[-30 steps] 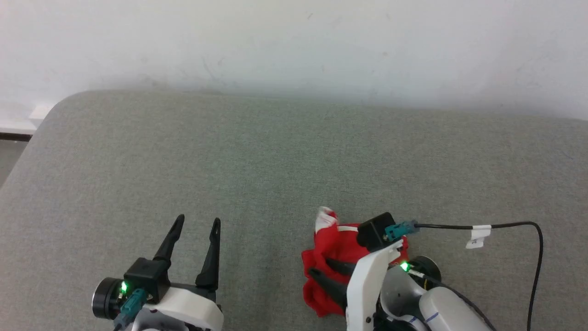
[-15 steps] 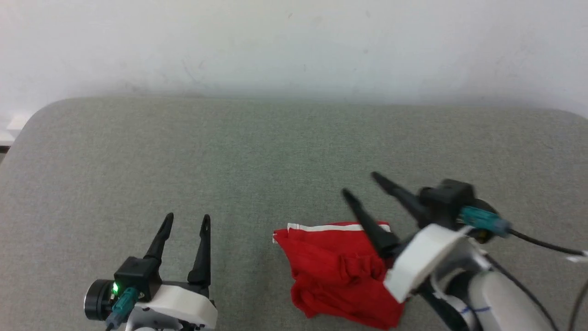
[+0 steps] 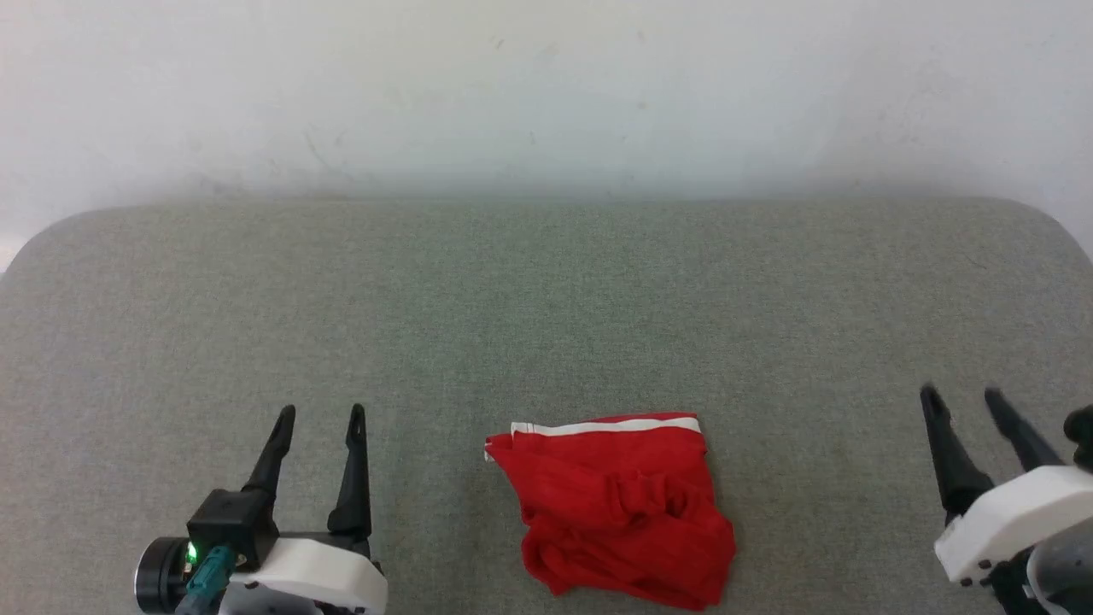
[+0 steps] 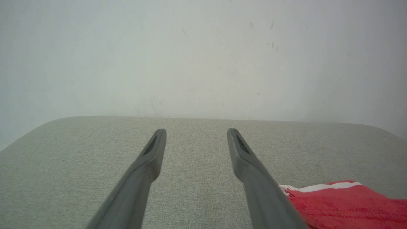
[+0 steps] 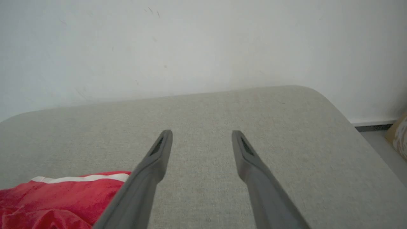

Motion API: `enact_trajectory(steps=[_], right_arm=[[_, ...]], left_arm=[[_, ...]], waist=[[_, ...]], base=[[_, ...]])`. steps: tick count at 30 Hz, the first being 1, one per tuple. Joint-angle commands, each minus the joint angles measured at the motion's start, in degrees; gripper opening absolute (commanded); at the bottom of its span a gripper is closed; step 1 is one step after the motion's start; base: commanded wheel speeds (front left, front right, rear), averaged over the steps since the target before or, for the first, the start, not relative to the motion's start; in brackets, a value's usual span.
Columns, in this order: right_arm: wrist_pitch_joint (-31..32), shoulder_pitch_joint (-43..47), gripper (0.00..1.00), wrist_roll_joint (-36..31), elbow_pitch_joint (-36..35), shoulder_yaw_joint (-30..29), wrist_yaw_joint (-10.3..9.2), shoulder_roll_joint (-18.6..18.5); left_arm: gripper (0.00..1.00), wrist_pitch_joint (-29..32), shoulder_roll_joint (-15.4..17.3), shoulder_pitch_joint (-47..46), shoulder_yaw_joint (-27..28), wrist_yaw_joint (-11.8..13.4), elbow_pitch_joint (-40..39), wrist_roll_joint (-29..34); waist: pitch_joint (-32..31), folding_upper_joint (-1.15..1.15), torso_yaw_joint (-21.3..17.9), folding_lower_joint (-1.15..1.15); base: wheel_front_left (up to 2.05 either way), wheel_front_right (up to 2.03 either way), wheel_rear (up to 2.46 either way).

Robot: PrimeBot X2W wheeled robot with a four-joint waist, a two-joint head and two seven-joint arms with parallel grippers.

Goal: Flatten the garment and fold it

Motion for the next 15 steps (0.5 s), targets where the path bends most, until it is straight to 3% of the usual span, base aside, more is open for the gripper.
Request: enact_trajectory(steps=[1, 8, 15], right_arm=[[2.72, 1.01, 1.00, 1.36, 1.91, -1.49, -0.04, 0.43], [17.89, -2.23, 1.00, 10.04, 12.72, -2.73, -0.04, 0.13], [26.84, -9.18, 1.00, 15.33, 21.00, 3.56, -0.04, 1.18]], left_arm=[[1.00, -0.27, -0.31, 0.77, 0.50, 0.32, -0.28, 0.13], [1.00, -0.27, -0.85, 0.55, 0.71, 0.05, -0.22, 0.35], [1.00, -0.27, -1.33, -0.55, 0.59, -0.57, -0.01, 0.80]], waist=[[0.01, 0.00, -0.12, 0.01], [0.33, 0.00, 0.56, 0.01], [1.37, 0.00, 2.02, 0.01]], base=[[0.00, 0.00, 0.00], [0.00, 0.00, 0.00], [0.00, 0.00, 0.00]])
